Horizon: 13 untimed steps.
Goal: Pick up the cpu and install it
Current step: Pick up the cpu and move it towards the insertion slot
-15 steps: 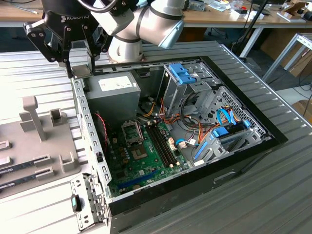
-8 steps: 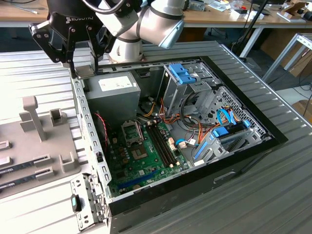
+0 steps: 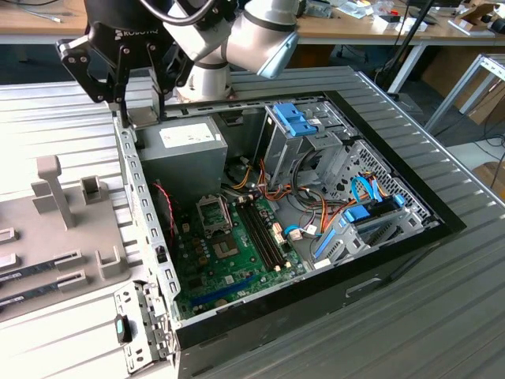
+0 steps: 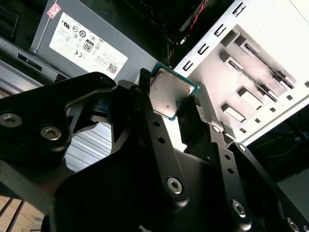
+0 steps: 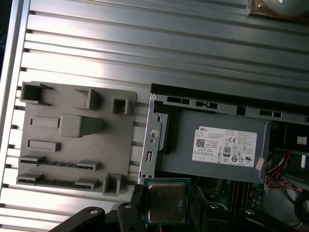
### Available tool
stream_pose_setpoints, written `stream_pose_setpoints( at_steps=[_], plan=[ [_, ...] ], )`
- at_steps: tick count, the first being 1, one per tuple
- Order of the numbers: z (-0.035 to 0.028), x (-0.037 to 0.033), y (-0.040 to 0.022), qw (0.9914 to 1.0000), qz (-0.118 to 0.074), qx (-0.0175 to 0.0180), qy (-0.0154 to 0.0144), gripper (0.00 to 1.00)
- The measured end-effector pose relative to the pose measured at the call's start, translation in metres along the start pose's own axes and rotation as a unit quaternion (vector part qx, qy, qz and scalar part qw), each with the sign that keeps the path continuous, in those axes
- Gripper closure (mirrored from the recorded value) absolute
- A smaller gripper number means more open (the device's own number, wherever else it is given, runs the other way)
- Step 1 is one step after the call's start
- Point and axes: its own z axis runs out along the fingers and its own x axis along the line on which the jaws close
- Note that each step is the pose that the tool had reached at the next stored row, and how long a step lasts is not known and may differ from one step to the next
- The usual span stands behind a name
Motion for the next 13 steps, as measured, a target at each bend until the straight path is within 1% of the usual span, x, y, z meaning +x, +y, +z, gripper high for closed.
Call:
stream_pose_setpoints(
  at_steps=[4,13],
  plan=[
    [0.0012,-0.0047,-0.001,1.0,0.0,0.0005,0.0001,0.53],
    [0.003,-0.0115,-0.0023,1.0,0.0,0.0011,0.0001,0.53]
  ],
)
